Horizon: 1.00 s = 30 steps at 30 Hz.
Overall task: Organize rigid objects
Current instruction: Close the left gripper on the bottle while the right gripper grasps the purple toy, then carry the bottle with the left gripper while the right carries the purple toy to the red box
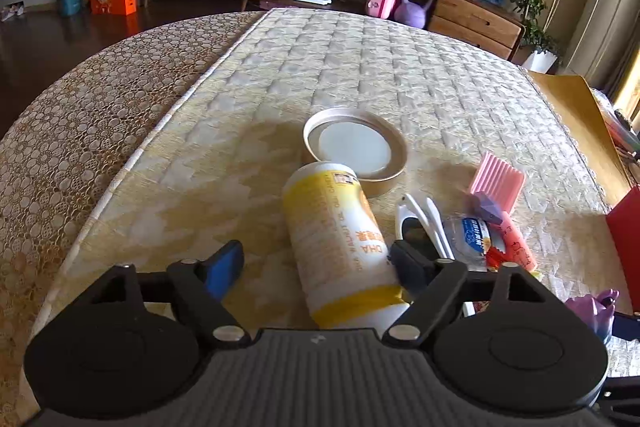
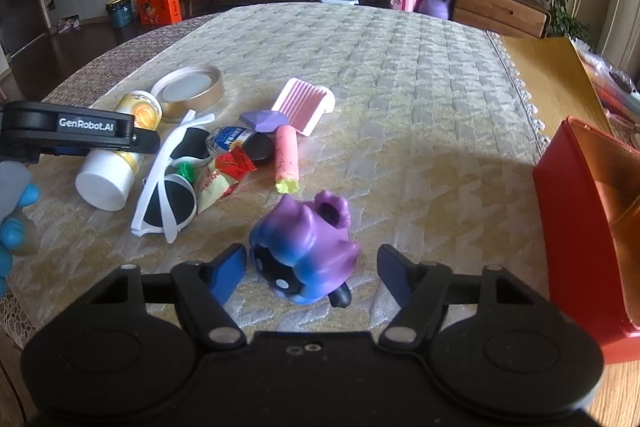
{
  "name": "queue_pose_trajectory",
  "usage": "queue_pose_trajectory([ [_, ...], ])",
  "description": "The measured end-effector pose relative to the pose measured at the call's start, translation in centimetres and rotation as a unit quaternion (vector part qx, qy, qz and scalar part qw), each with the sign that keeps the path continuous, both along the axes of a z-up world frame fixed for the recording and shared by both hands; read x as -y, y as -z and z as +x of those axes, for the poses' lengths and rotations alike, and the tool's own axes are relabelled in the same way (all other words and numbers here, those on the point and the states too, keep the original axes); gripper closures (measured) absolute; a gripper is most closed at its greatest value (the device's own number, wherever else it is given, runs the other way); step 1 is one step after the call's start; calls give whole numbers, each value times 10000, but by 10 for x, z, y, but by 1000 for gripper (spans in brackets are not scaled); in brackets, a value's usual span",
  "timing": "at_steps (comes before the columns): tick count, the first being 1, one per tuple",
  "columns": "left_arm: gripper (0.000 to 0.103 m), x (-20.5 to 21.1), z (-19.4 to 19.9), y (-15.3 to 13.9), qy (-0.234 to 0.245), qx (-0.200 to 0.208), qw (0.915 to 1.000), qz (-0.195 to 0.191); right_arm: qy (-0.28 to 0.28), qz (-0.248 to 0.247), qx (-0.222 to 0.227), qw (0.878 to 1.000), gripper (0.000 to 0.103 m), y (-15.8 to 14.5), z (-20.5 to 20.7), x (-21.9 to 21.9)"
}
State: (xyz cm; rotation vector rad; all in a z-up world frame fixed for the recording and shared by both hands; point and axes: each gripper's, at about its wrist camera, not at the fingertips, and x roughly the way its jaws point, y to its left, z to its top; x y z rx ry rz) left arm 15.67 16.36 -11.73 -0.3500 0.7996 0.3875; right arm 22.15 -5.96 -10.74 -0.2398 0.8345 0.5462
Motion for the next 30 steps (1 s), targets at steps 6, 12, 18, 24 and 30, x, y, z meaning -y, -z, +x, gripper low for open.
queue_pose_trajectory([
  [6, 47, 4, 0, -3, 172, 68, 9997, -136, 62, 50, -77, 9999, 43, 1, 0, 0],
  [12, 53, 3, -1, -5, 212, 47, 9996, -175, 158, 29, -46, 9999, 49, -2, -5, -2],
  [18, 57, 7, -6, -11, 250, -72, 9997, -33, 249, 146, 15, 9996, 49, -8, -10, 6],
  [24, 57, 7, -18, -18, 251, -85, 9996, -7, 342, 304, 114, 9989, 49, -19, -15, 18],
  [30, 57, 14, -25, -40, 386, 6, 9992, -61, 441, 491, 172, 9977, 49, -33, -22, 30],
])
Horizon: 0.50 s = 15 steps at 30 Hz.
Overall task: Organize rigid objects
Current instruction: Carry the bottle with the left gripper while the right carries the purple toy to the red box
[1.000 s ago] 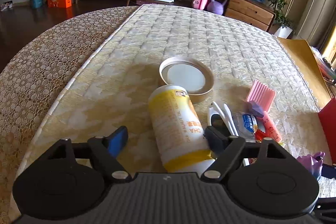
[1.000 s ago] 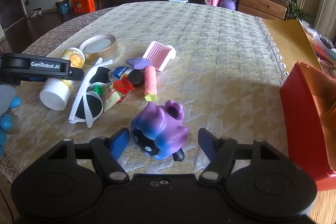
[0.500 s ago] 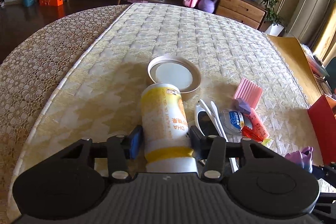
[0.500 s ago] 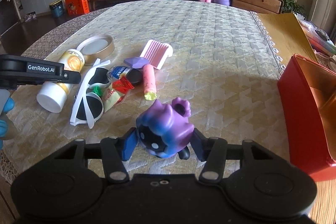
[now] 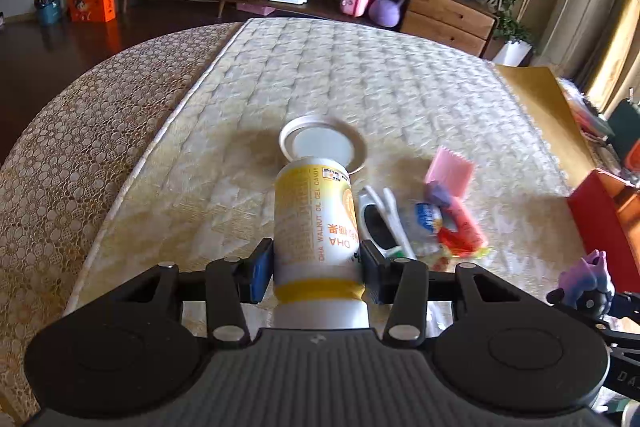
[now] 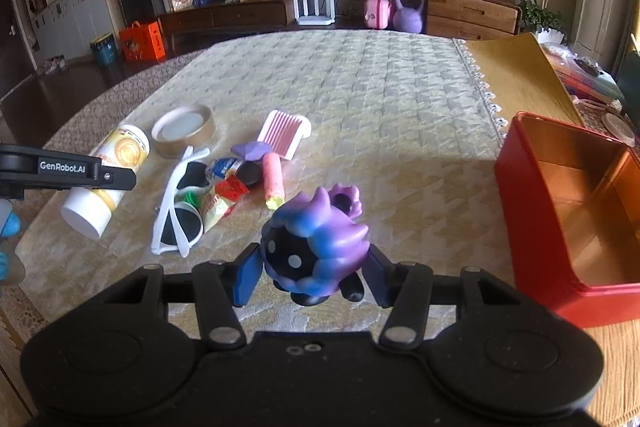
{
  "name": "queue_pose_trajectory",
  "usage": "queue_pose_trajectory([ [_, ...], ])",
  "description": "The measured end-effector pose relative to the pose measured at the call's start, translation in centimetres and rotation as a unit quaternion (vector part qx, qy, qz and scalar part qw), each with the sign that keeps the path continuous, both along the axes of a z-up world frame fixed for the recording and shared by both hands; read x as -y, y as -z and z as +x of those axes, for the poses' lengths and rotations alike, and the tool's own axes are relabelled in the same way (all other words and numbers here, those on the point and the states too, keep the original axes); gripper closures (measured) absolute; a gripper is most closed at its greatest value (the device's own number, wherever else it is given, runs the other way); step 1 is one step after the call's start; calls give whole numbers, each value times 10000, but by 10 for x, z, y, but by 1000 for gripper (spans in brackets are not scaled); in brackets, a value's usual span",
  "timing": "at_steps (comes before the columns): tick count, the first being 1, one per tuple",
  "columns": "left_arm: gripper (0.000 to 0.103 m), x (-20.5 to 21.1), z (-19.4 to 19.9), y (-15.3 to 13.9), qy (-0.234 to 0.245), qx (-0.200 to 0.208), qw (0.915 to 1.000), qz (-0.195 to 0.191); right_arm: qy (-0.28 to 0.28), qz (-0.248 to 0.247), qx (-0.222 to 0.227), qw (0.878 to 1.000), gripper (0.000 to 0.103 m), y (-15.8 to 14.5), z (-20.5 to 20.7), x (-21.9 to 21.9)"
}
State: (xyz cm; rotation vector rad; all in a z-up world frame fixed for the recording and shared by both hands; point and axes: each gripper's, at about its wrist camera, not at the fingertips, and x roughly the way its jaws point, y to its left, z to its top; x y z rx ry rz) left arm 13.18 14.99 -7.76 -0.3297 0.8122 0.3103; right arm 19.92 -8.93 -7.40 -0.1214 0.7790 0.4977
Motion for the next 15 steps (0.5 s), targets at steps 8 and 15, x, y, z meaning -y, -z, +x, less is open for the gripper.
queue_pose_trajectory([
  [8, 57, 27, 0, -33, 393, 146, 9990, -140, 167, 122, 130, 9997, 49, -24, -9, 24],
  [15, 57, 53, 14, -54, 763, 296, 9962, -291, 397, 185, 271, 9987, 49, -48, -8, 57],
])
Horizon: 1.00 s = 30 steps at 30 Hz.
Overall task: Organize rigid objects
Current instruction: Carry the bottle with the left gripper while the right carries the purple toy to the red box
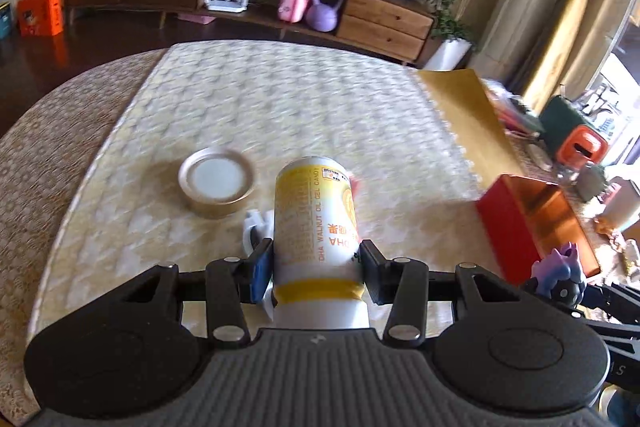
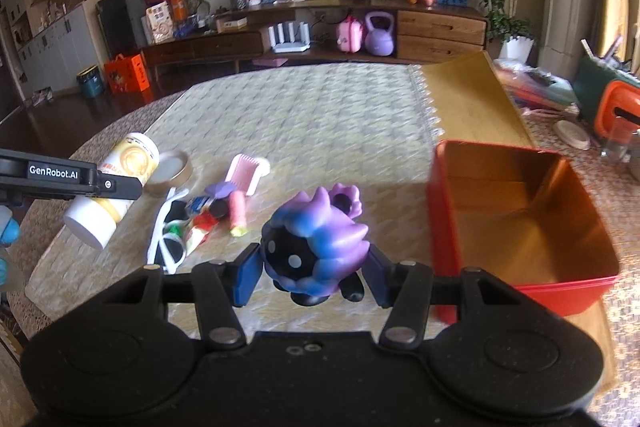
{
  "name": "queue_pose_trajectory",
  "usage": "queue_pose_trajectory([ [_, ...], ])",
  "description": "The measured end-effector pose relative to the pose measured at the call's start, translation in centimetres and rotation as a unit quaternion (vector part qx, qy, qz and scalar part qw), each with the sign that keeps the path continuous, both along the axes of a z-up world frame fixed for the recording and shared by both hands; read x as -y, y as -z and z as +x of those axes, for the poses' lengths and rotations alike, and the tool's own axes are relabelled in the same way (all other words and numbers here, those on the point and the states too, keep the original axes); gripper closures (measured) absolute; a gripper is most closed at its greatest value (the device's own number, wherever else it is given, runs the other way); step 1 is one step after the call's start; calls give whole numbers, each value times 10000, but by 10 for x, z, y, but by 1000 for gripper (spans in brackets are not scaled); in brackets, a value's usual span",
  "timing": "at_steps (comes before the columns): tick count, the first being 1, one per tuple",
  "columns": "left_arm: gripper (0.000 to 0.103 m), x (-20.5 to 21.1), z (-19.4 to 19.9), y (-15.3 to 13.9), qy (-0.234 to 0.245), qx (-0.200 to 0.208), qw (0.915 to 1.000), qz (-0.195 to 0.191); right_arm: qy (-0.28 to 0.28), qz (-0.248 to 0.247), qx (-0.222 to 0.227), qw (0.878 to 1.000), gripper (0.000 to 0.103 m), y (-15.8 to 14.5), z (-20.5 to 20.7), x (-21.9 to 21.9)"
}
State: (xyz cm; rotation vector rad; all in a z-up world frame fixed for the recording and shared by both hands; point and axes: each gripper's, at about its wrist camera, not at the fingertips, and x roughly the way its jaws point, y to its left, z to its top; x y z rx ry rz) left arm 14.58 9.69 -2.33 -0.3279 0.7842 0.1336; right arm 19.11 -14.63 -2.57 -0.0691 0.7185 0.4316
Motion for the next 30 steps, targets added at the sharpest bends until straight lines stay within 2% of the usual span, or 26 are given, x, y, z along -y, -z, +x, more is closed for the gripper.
queue_pose_trajectory([
  [13, 57, 75, 46, -16, 865, 146, 9960, 151, 583, -35, 228, 9980, 49, -13, 23, 66],
  [15, 57, 91, 56, -15, 995, 136, 9945, 292, 676, -46, 219, 9975, 49, -12, 26, 77],
  [23, 57, 153, 97, -15, 1515, 148, 9876, 397, 1001, -117, 213, 9947, 49, -3, 44, 117],
  [30, 57, 205, 140, -10, 1970, 17, 9800, 287, 1207, -214, 14, 9925, 49, 16, 66, 144],
])
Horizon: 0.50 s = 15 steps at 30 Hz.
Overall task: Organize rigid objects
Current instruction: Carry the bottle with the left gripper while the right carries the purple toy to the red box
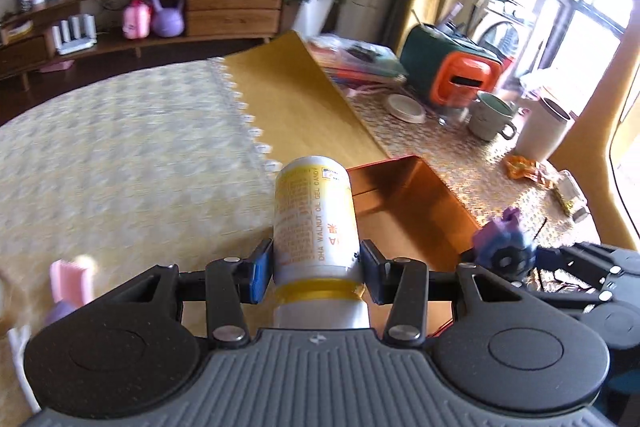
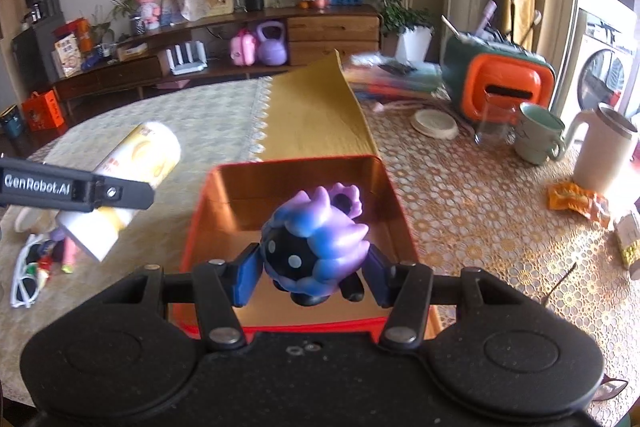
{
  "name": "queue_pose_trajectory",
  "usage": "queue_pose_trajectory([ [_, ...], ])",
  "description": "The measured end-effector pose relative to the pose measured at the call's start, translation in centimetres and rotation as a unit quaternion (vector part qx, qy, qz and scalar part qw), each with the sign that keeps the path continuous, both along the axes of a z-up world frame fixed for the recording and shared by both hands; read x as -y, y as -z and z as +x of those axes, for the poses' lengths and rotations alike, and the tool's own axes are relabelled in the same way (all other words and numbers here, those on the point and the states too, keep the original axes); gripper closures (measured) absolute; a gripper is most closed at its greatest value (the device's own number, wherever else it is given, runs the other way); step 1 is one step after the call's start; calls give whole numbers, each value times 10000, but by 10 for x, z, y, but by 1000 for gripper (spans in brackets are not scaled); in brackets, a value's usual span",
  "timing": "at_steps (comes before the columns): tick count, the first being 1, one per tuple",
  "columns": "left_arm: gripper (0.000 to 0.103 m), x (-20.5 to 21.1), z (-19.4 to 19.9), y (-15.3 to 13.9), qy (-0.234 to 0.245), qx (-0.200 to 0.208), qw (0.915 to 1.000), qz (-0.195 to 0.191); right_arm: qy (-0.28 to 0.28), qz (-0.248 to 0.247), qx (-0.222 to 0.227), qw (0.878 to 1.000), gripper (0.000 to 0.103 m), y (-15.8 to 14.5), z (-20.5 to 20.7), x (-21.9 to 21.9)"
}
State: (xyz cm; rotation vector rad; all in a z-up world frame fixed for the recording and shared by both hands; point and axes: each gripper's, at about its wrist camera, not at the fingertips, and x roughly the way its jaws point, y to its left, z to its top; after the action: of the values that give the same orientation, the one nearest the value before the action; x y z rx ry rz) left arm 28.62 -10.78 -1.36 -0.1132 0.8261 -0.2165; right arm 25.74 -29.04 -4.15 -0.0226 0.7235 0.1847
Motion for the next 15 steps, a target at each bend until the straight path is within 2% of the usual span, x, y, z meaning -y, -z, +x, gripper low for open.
queue_pose_trajectory([
  [8, 57, 53, 51, 22, 386, -307, 9987, 112, -234, -361, -93, 9990, 50, 18, 15, -1],
  [15, 57, 81, 86, 46, 603, -539, 9966, 185, -383, -451, -300, 9978, 50, 34, 31, -1],
])
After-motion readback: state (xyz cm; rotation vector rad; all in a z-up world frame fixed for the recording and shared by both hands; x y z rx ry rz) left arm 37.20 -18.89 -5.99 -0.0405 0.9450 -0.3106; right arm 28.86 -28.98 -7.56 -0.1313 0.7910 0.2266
